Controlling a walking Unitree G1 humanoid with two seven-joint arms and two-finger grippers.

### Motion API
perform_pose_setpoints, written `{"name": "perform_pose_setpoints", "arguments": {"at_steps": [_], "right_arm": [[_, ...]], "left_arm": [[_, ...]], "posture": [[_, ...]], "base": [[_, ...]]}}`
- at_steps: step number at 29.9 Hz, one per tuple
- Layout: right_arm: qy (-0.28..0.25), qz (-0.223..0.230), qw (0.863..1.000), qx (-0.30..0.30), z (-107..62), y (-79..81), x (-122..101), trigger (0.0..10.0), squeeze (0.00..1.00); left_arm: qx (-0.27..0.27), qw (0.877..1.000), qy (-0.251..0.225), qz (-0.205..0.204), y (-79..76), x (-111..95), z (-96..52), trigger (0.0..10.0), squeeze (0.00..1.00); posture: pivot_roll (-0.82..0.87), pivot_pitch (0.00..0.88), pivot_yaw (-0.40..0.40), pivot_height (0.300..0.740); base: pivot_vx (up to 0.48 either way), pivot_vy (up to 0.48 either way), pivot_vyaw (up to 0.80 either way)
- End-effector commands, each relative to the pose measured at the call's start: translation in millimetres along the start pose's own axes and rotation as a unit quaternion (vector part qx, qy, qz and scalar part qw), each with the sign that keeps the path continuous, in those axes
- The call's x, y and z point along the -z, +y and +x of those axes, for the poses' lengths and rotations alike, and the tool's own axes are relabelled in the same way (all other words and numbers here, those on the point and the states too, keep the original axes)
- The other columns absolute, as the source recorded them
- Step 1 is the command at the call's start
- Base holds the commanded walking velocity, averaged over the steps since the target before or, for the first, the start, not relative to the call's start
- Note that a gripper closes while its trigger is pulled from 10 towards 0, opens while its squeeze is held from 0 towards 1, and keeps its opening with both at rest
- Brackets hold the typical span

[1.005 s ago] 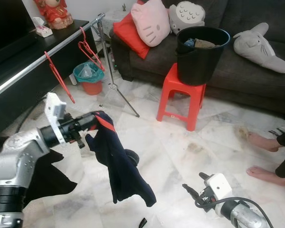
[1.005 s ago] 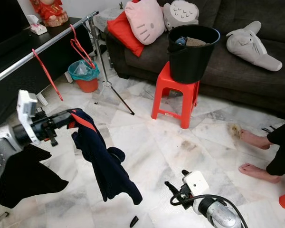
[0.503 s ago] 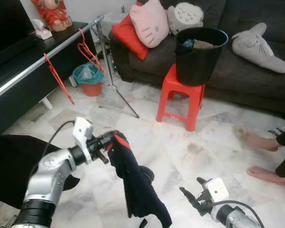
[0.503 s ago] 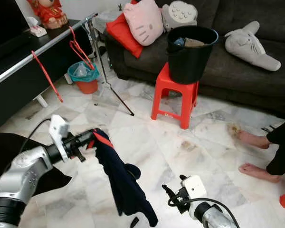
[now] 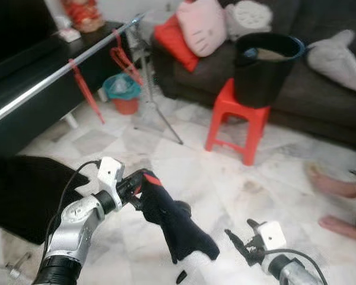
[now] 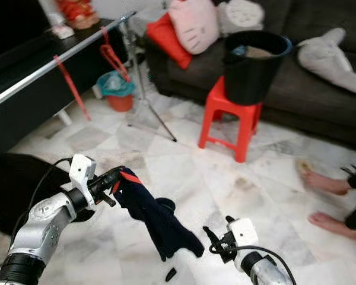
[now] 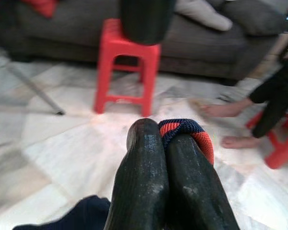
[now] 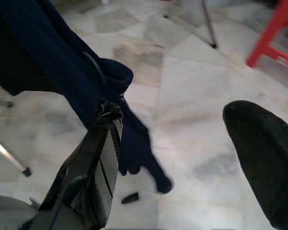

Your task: Hang hanger

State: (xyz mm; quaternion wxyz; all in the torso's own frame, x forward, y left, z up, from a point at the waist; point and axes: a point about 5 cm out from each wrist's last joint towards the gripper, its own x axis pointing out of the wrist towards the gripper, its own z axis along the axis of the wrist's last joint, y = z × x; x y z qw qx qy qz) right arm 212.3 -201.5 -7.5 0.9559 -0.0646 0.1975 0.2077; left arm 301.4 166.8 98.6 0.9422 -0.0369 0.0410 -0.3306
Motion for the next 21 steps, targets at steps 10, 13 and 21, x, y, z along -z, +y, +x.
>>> {"name": "perform_pose_setpoints", "arguments": {"at_steps": [10,13,21], "right_arm": [[-0.008,0.011,1.0,0.001,2.1,5.8,0.7,10.0,0.0],[-0.011,0.01,1.0,0.003,2.4,5.3,-0.5,10.0,0.0],[-0.013,0.006,1.0,0.008,1.9,1.3,-1.6,10.0,0.0]], "left_arm": [[-0.004,1.0,-0.015,0.015,-3.7,-2.1,1.9,10.0,0.0],[-0.002,1.0,-0.017,0.016,-4.8,-3.2,4.3,10.0,0.0],[0.003,1.0,-0.02,0.018,-5.9,-4.5,8.7,10.0,0.0]], "posture": [[-0.04,0.053,0.098,0.74],[-0.05,0.041,0.1,0.74],[-0.05,0.016,0.101,0.74]], "base": [[0.0,0.0,0.8],[0.0,0.0,0.8],[0.0,0.0,0.8]]}}
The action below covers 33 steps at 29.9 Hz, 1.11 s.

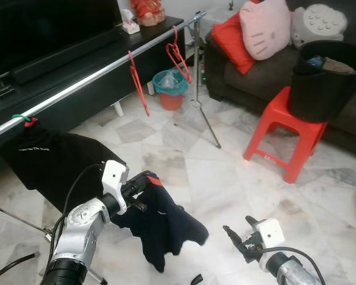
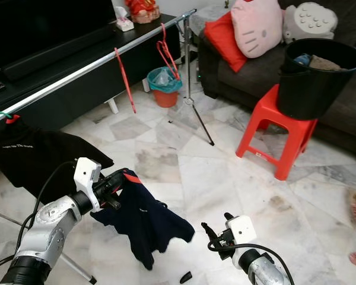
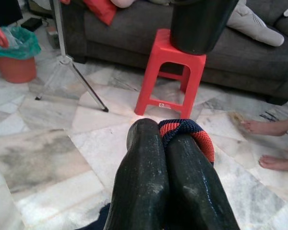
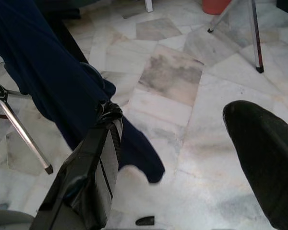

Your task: Hang hanger

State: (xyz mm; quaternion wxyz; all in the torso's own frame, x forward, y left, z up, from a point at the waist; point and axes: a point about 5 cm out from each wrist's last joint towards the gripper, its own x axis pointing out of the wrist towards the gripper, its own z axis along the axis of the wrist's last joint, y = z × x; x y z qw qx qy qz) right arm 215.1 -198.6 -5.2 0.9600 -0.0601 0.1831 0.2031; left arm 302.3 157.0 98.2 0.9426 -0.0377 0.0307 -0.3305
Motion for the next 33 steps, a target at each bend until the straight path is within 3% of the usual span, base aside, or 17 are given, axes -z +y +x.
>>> {"name": "perform_pose_setpoints", "arguments": {"at_steps": [1,33], "right_arm": [[0.002,0.003,1.0,0.003,-0.9,-0.5,2.2,10.0,0.0],[-0.005,0.002,1.0,0.0,1.3,-2.7,-2.2,10.0,0.0]], "left_arm": [[0.005,1.0,-0.01,0.015,1.1,-5.1,1.8,10.0,0.0],[-0.001,1.0,-0.006,0.018,3.4,-6.1,-0.3,10.0,0.0]], "posture": [[-0.05,0.01,0.101,0.74],[-0.03,0.042,0.101,0.74]], "base": [[0.0,0.0,0.8],[0.0,0.0,0.8]]}}
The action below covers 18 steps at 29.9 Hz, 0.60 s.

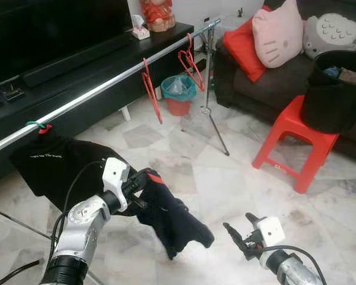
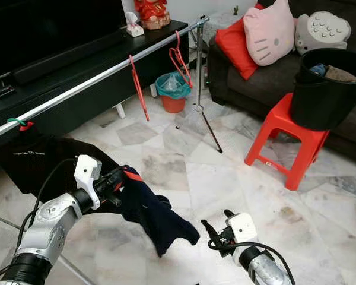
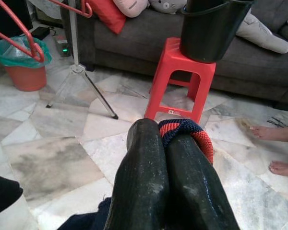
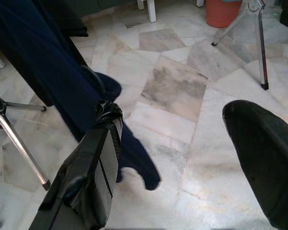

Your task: Hang hanger

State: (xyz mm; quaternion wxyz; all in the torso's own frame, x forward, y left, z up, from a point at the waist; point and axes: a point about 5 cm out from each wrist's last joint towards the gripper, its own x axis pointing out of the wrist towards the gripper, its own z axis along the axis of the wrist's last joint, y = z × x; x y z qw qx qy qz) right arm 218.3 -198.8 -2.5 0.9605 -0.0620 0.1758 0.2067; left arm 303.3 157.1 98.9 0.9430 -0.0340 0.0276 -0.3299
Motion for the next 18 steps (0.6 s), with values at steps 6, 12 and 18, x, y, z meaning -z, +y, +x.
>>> {"name": "perform_pose_setpoints", "arguments": {"at_steps": [6,12,18], "right_arm": [[-0.002,0.017,1.0,0.006,-0.4,-3.9,-0.3,10.0,0.0],[-0.003,0.009,1.0,0.006,-0.3,-5.9,-1.9,10.0,0.0],[-0.005,0.004,1.0,0.002,-0.1,-5.4,-3.1,10.0,0.0]], "left_arm": [[0.002,1.0,-0.008,0.014,1.6,-5.9,-0.1,10.0,0.0],[0.003,1.0,-0.01,0.013,1.8,-6.6,-0.4,10.0,0.0],[0.007,1.0,-0.014,0.01,1.1,-7.4,0.0,10.0,0.0]], "posture": [[-0.04,0.046,0.097,0.74],[-0.04,0.047,0.095,0.74],[-0.04,0.046,0.094,0.74]], "base": [[0.0,-0.122,0.13],[0.0,-0.274,0.0],[0.0,-0.274,0.36]]}}
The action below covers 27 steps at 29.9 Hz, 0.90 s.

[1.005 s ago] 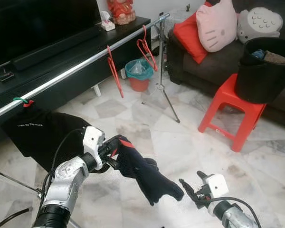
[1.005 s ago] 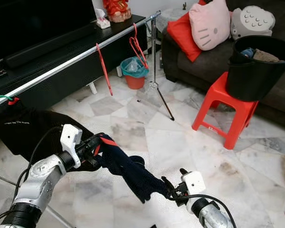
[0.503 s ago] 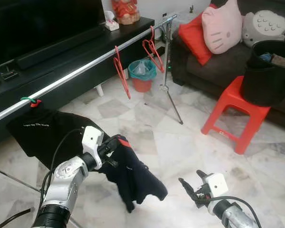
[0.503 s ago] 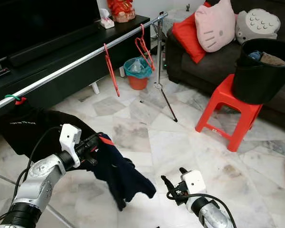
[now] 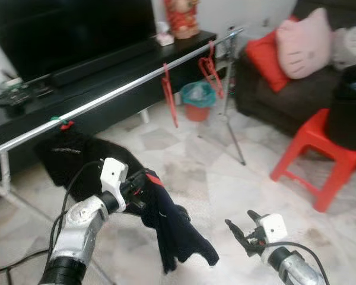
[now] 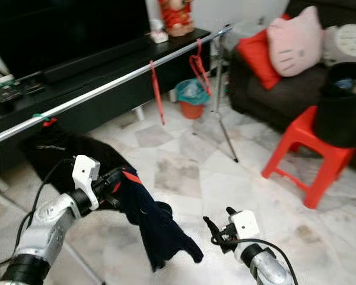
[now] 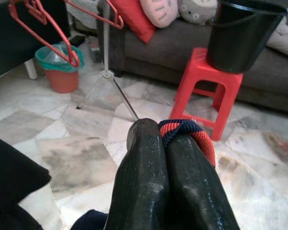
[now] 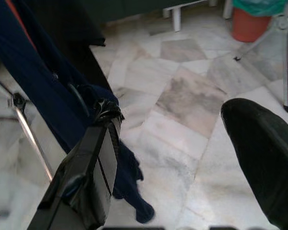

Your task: Hang hanger

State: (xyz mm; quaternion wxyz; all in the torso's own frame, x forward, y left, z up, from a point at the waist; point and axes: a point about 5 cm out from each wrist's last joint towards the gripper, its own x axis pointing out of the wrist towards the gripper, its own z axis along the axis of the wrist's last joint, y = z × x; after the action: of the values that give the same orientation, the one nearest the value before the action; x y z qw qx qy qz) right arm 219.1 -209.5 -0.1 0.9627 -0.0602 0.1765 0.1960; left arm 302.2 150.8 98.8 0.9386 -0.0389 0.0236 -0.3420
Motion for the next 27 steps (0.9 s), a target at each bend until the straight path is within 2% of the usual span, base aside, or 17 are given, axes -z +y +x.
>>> {"name": "perform_pose_setpoints", "arguments": {"at_steps": [1,6,21,27], "right_arm": [[-0.006,0.0,1.0,-0.009,4.0,4.7,-2.8,10.0,0.0],[-0.005,-0.001,1.0,-0.009,4.0,4.8,-2.4,10.0,0.0],[-0.002,-0.001,1.0,-0.009,3.3,2.7,-2.3,10.0,0.0],[0.0,-0.003,1.0,-0.018,-0.2,4.7,1.3,10.0,0.0]], "left_arm": [[-0.006,1.0,-0.009,0.013,6.5,-8.1,-3.0,10.0,0.0],[-0.004,1.0,-0.011,0.012,6.6,-8.8,-3.5,10.0,0.0],[0.005,1.0,-0.014,0.011,5.4,-10.5,-3.3,10.0,0.0],[0.008,1.0,-0.013,0.009,3.1,-7.3,-5.9,10.0,0.0]], "posture": [[-0.04,0.046,0.094,0.74],[-0.03,0.047,0.094,0.74],[-0.03,0.043,0.094,0.74],[-0.04,0.0,0.09,0.74]], "base": [[0.0,-0.274,0.8],[0.0,-0.275,0.66],[0.0,-0.276,0.0],[0.0,-0.279,0.0]]}}
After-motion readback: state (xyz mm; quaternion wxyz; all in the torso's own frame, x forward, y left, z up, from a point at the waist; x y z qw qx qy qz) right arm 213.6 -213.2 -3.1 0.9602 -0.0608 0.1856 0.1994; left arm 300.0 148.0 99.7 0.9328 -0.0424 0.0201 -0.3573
